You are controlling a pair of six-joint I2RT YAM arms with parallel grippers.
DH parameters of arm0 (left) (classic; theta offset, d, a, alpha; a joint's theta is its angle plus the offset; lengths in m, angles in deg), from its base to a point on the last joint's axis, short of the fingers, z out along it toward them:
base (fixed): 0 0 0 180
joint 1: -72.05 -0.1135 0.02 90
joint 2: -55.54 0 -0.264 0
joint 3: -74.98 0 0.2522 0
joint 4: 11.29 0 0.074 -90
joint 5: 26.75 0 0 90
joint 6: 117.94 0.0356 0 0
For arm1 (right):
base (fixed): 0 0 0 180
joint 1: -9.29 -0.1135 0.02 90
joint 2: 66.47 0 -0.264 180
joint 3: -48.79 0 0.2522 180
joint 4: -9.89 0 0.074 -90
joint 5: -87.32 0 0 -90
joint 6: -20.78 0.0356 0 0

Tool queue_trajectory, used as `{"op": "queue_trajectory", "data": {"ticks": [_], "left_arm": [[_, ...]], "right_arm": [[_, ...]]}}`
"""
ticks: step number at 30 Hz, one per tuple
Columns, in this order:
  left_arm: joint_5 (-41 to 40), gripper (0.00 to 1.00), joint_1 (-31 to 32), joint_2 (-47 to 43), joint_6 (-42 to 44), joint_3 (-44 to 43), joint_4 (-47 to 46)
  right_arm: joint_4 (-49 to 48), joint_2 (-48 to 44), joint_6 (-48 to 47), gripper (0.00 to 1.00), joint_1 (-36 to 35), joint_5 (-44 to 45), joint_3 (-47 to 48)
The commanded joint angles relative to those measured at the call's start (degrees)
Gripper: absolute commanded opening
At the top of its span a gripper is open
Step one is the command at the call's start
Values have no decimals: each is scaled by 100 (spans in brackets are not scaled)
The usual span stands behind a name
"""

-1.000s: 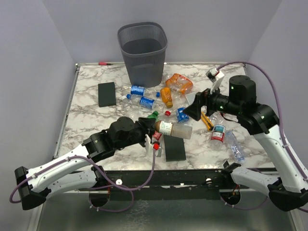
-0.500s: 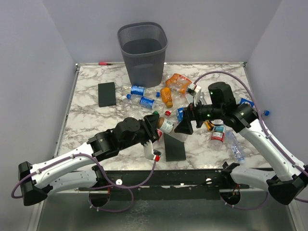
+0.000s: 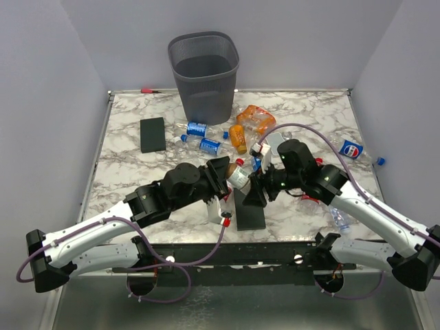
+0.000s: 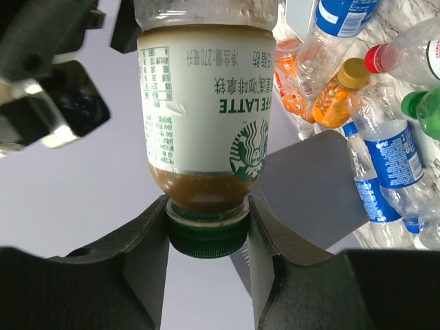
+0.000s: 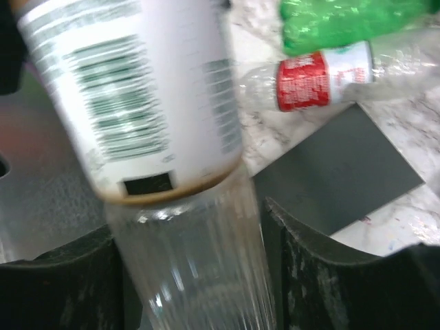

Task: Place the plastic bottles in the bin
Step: Pick up the plastic bottle at the center of the board.

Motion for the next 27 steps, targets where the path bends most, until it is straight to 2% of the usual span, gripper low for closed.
{"op": "queue_trajectory", "data": {"ticks": [1, 2, 4, 5, 6, 7, 10, 13, 15, 17, 20, 22, 27], "left_arm": [[109, 0, 16, -33, -109, -165, -19], [109, 6, 16, -39, -141, -155, -21], [109, 27, 14, -56, -347, -147, -72], [110, 46, 16, -73, -520, -138, -117], [78, 92, 16, -95, -702, -109, -189], [27, 98, 10, -120, -878, -77, -247], [-146, 99, 16, -223, -1437, 11, -364], [-79, 99, 12, -408, -2535, 49, -566], [-61, 99, 16, -505, -3847, 55, -907], [-83, 99, 16, -464, -5548, -98, -1183], [64, 99, 16, -127, -8151, -746, -1285], [58, 99, 12, 71, -9519, -951, -1657], [187, 99, -89, 367, -12218, -590, -4111]], "right_arm": [[-516, -393, 38, 50, -26, 392, -207], [-519, -433, 32, 46, -28, 426, -228], [-497, -511, 19, 42, -31, 479, -244], [-479, -564, 23, 40, -26, 514, -239], [-465, -629, 38, 39, -30, 552, -232], [-456, -727, 52, 38, -31, 601, -232], [-402, -1065, 144, 38, -28, 1030, -226], [-486, -1585, 434, 38, -29, 2139, -301], [-678, -1999, 594, 38, -31, 2773, -471], [-1118, -2455, 742, 39, -29, 3104, -803], [-1868, -3026, 889, 39, -30, 3082, -1319], [-2286, -3260, 978, 39, -31, 3011, -1617], [-2915, -3356, 1150, 38, -26, 2736, -1936]]}}
